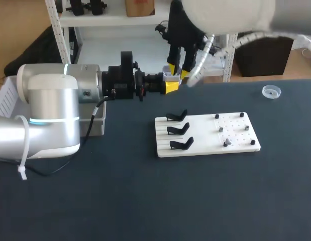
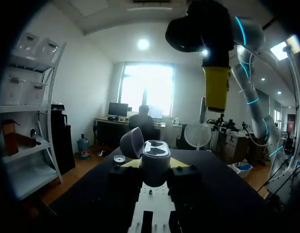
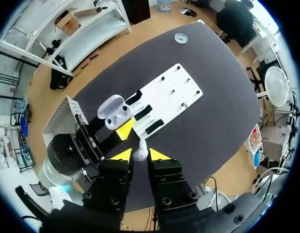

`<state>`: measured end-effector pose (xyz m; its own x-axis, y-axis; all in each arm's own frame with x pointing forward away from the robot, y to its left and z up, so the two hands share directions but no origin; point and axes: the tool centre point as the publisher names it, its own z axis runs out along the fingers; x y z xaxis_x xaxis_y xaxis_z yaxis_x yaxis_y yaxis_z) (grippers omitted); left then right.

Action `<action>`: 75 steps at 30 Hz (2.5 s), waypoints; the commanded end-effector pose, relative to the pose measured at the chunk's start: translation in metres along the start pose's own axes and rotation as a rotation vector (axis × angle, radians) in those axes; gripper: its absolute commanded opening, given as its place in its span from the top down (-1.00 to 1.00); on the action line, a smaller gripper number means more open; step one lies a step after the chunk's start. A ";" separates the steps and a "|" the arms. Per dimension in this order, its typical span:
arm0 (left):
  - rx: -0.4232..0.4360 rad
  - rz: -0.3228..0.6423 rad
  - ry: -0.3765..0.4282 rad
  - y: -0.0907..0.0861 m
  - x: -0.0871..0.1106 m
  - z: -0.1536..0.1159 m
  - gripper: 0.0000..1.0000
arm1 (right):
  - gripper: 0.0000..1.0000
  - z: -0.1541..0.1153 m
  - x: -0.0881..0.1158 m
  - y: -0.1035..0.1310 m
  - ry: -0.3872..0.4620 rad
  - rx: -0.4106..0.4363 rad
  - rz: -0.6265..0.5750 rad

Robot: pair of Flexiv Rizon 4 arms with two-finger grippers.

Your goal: Pick up each earbud case from the left stands, insert the matching earbuds, close the lid, and place the case in the box.

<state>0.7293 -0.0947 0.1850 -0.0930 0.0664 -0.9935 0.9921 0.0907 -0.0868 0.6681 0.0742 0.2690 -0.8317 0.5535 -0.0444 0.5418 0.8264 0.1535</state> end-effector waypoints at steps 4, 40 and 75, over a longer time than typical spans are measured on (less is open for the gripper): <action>-0.006 0.001 -0.002 -0.002 0.001 0.000 1.00 | 1.00 0.001 -0.019 0.027 0.004 0.063 -0.028; -0.006 0.001 -0.002 -0.002 0.001 0.000 1.00 | 1.00 0.031 -0.037 0.027 0.003 0.122 -0.025; -0.006 0.001 -0.002 -0.002 0.001 0.000 1.00 | 0.20 0.033 -0.028 0.019 0.005 0.121 -0.021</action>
<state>0.7292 -0.0947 0.1849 -0.0930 0.0662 -0.9935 0.9921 0.0908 -0.0868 0.7162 0.0807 0.2329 -0.8445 0.5347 -0.0296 0.5344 0.8450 0.0193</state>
